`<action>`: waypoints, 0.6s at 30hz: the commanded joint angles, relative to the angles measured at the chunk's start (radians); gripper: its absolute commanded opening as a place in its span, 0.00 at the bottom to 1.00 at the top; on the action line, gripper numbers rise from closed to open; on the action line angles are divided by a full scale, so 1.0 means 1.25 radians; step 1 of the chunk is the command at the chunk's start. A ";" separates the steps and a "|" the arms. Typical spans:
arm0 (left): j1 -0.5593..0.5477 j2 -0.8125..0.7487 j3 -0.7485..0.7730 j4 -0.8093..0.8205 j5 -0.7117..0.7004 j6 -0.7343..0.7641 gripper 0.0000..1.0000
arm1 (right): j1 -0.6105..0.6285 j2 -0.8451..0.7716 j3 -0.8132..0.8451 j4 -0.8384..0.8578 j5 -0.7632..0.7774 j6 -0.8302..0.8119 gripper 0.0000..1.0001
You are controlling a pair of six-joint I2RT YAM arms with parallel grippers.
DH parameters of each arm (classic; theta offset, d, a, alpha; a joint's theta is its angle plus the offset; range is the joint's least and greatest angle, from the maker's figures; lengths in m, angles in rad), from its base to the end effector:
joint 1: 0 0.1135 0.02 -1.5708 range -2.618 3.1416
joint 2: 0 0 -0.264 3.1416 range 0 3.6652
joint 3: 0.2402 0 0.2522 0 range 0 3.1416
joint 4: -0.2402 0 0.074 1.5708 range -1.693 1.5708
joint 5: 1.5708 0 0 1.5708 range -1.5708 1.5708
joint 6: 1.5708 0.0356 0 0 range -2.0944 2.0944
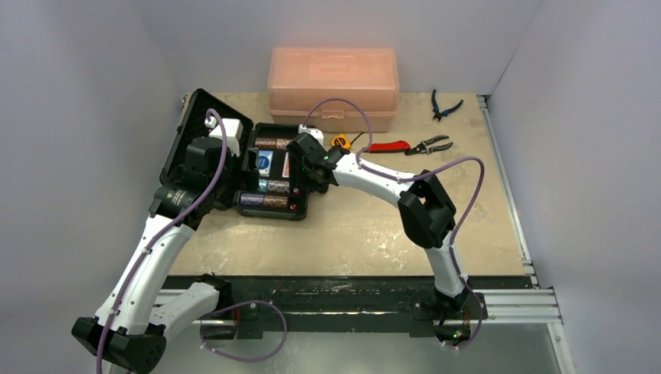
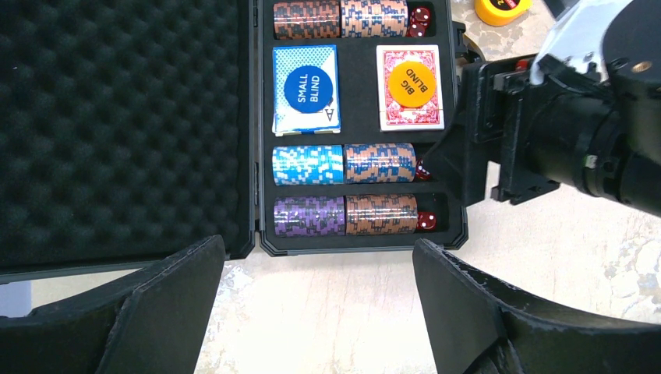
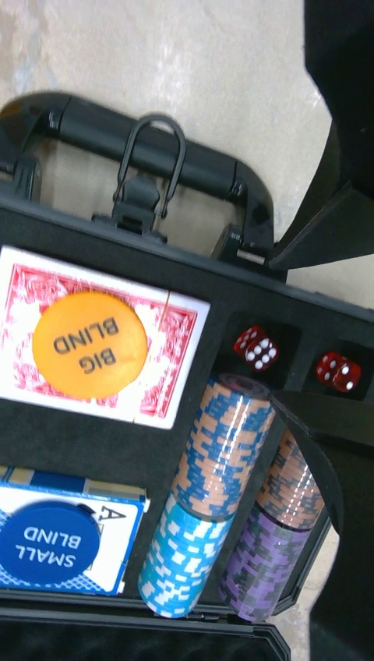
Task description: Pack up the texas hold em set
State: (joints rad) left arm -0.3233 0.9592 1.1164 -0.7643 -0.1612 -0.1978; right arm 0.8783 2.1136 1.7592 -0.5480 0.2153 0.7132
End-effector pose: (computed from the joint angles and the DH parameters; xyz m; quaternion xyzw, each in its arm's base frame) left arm 0.1825 -0.0551 0.3650 0.0182 0.8839 -0.0501 0.4647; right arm 0.3087 0.3602 0.2254 -0.0423 0.9389 0.1619 0.3007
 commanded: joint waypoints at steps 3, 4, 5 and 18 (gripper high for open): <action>-0.004 -0.010 0.000 0.029 -0.008 0.007 0.91 | -0.057 -0.105 -0.057 0.003 0.016 0.001 0.65; -0.004 -0.010 0.000 0.030 -0.007 0.007 0.91 | -0.066 -0.116 -0.071 0.007 0.016 0.002 0.66; -0.004 -0.010 0.000 0.030 -0.007 0.007 0.91 | -0.075 -0.125 -0.082 0.010 0.016 0.002 0.67; -0.004 -0.008 0.000 0.029 -0.005 0.007 0.90 | -0.119 -0.095 -0.104 0.005 0.029 0.001 0.69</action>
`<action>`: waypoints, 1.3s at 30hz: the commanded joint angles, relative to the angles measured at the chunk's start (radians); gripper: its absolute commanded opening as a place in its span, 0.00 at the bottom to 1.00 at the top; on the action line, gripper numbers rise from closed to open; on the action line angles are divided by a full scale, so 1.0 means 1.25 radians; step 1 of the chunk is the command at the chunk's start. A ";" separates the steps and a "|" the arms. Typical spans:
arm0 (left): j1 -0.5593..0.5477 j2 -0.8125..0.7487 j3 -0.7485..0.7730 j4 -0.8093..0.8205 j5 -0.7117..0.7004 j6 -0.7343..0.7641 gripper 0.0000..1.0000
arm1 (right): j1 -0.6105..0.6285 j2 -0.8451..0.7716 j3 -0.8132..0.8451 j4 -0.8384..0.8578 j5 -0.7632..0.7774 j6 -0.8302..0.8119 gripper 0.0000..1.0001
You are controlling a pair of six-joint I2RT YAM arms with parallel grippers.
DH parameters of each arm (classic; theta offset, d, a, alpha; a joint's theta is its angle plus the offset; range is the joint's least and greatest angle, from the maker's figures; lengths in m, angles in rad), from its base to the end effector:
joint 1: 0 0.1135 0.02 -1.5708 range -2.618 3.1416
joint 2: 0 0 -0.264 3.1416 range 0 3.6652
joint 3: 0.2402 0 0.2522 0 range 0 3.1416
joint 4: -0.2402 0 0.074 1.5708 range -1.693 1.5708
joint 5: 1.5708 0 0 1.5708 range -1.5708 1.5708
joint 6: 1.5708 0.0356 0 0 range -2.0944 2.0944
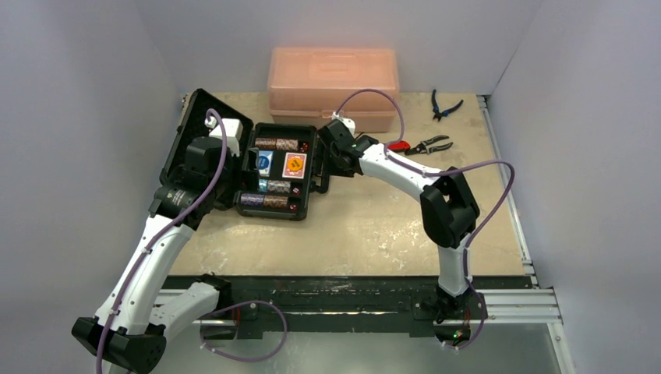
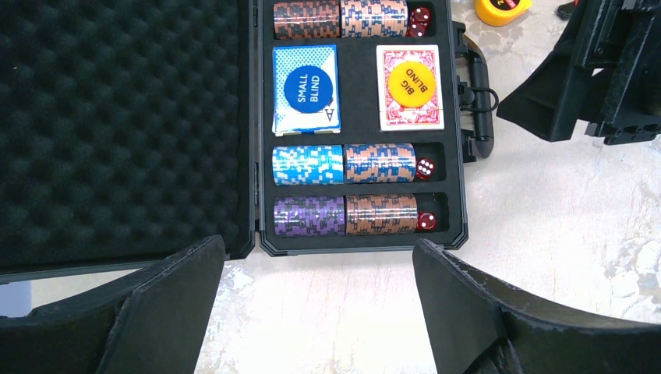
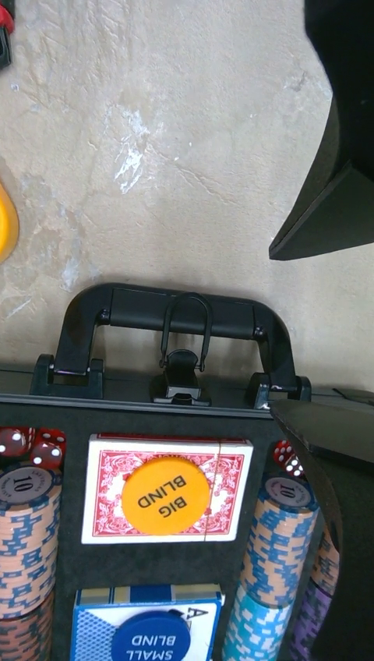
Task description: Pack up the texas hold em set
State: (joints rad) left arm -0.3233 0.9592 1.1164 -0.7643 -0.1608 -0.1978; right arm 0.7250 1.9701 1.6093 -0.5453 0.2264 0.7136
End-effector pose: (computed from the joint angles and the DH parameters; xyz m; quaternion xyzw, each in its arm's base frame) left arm 0.1825 -0.0552 0.3650 0.0183 0.8839 -0.0502 0.4647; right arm 0.3347 0.2858 0.2408 0.0315 0.9394 0.1333 0.3142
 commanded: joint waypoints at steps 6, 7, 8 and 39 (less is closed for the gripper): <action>-0.004 -0.009 0.000 0.030 -0.005 0.007 0.90 | 0.002 0.064 0.051 -0.007 0.018 0.001 0.68; -0.004 -0.009 0.000 0.029 -0.006 0.007 0.90 | 0.001 0.071 0.053 -0.008 0.018 0.002 0.67; -0.004 -0.009 0.000 0.029 -0.006 0.007 0.90 | 0.000 0.077 0.057 -0.008 0.020 0.003 0.66; -0.004 -0.005 -0.001 0.030 -0.024 0.009 0.90 | -0.006 0.165 0.026 0.018 0.007 -0.008 0.33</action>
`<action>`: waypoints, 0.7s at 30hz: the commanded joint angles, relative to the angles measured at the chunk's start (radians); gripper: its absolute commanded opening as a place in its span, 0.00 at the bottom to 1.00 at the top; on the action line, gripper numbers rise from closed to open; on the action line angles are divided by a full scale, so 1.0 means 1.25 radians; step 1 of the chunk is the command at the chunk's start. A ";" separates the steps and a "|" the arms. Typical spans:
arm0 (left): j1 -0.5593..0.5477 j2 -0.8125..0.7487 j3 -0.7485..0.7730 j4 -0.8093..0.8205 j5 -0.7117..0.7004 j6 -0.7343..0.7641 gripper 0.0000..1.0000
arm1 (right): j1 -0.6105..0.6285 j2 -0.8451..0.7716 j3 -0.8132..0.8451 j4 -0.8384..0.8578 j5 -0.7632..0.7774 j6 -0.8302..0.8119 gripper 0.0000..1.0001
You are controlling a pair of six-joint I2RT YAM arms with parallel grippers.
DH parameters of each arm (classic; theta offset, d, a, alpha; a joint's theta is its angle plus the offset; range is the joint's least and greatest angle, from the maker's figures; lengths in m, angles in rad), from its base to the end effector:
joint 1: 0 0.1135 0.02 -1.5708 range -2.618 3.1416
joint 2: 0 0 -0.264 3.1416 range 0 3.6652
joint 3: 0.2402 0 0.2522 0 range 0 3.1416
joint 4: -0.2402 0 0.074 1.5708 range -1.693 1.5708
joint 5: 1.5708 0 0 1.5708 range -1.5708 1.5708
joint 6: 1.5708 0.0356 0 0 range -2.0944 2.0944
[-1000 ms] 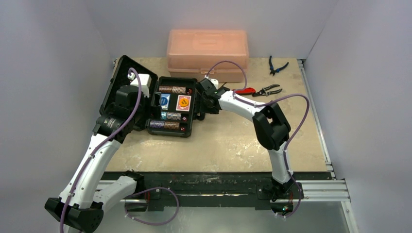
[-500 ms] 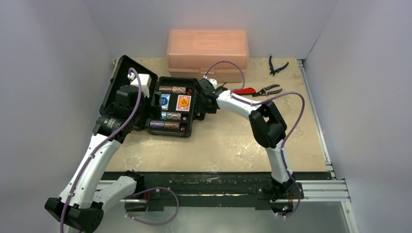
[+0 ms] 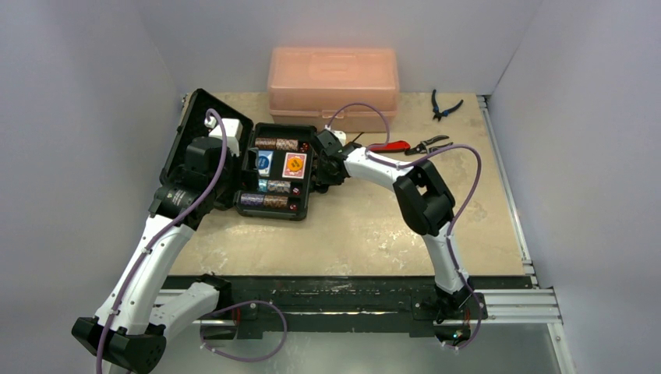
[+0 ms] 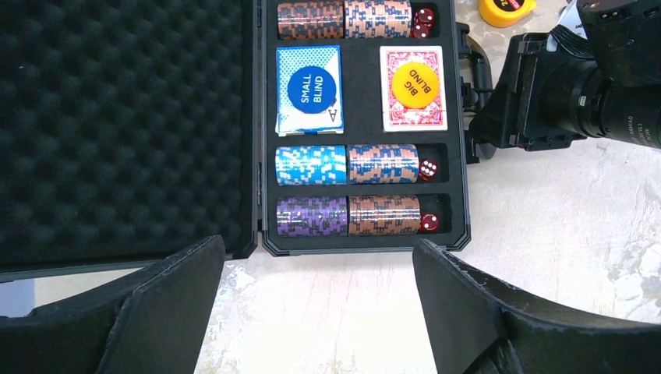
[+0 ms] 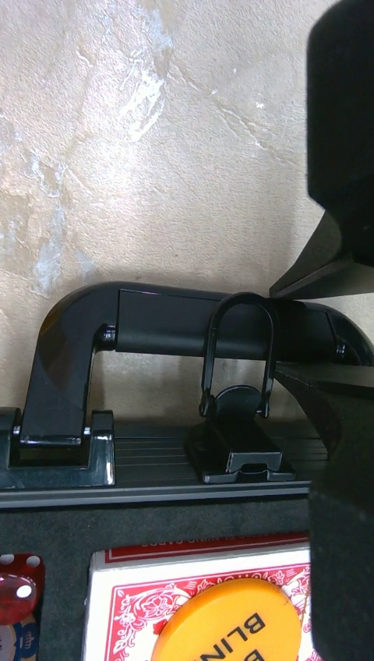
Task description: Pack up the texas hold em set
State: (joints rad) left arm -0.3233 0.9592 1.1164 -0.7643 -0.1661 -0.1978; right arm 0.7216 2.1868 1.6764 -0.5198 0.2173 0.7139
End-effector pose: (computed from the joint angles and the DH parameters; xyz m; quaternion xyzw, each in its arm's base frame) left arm 0.1826 -0.0550 0.3650 0.0170 0.8838 -0.0479 0.4652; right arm 0.3591 0.3057 0.1684 0.0253 0.9581 0.0959 0.2687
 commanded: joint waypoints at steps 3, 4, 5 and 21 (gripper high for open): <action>-0.004 -0.010 0.000 0.030 -0.042 0.010 0.90 | -0.003 -0.019 -0.055 0.010 0.006 -0.008 0.30; -0.004 -0.011 0.002 0.028 -0.061 0.009 0.90 | -0.003 -0.021 -0.061 0.012 0.003 -0.008 0.29; -0.004 -0.011 0.008 0.022 -0.083 0.007 0.90 | -0.003 -0.023 -0.066 0.014 0.002 -0.009 0.29; 0.254 0.121 0.223 -0.094 -0.151 -0.033 0.93 | -0.003 -0.063 -0.152 0.083 -0.051 -0.026 0.25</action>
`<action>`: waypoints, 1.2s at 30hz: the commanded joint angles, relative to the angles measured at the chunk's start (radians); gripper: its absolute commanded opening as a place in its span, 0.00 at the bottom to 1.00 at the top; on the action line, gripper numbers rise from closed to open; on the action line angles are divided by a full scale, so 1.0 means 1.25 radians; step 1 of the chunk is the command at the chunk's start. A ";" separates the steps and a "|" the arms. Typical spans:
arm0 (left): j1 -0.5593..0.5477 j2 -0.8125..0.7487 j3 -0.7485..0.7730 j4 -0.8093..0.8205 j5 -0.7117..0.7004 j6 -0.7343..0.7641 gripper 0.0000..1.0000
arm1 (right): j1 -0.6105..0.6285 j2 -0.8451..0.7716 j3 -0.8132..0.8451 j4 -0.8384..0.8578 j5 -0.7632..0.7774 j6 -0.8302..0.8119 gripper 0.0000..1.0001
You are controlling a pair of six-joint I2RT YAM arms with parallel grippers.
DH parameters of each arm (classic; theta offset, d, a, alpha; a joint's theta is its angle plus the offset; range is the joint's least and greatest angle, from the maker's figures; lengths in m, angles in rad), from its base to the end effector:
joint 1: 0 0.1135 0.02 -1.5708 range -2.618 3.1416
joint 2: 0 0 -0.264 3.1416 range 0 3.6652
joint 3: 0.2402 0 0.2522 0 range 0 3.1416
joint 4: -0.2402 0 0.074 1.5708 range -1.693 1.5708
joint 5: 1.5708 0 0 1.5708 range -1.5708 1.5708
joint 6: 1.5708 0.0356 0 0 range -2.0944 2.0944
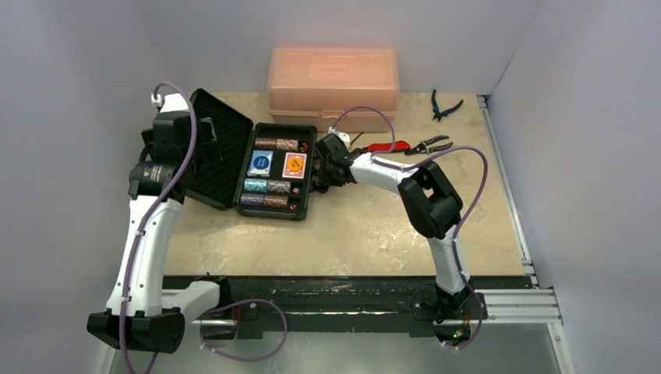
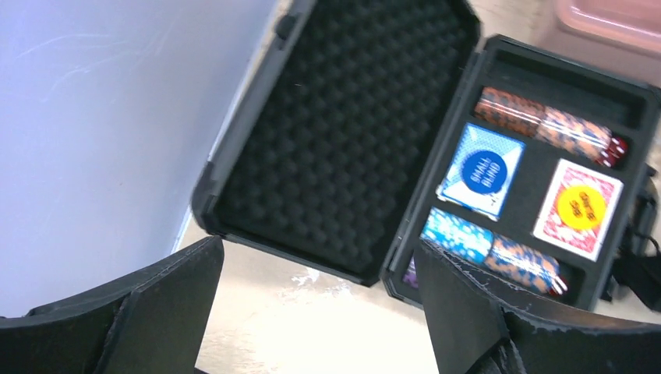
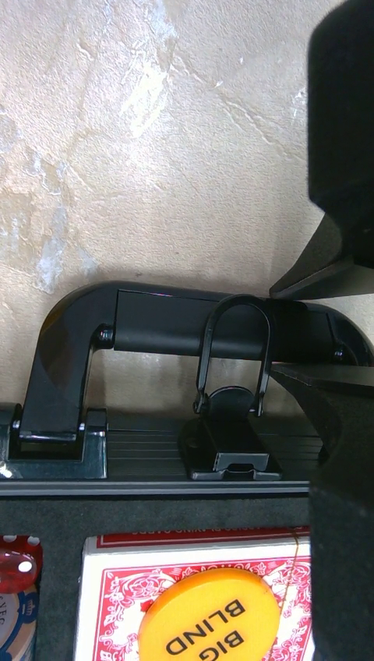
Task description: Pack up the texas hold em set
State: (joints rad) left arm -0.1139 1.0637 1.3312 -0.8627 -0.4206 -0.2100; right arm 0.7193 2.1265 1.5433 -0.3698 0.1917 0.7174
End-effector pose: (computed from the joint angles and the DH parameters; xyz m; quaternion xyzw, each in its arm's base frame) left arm 0.2007 -0.0083 0.4072 -0.1392 0.8582 0.1081 0.4821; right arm 0.3504 0.2979 0.1641 0.0282 0.9483 0.1305 0.2878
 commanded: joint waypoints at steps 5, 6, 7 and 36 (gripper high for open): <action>0.220 0.111 0.109 -0.016 0.132 -0.020 0.92 | -0.001 -0.030 -0.079 -0.016 -0.044 -0.034 0.25; 0.238 0.129 0.120 -0.016 0.147 -0.019 0.92 | -0.002 -0.034 -0.085 -0.012 -0.050 -0.034 0.25; 0.254 0.144 0.126 -0.012 0.158 -0.017 0.92 | -0.001 -0.037 -0.091 -0.006 -0.055 -0.036 0.25; 0.408 0.430 0.137 0.086 0.488 0.004 0.59 | 0.000 -0.056 -0.160 0.071 -0.127 -0.063 0.21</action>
State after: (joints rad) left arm 0.3954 1.6489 1.5326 -0.8185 0.0902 -0.1917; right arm 0.7044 2.0613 1.3899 -0.1814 0.1123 0.6903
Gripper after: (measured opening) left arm 0.671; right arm 0.342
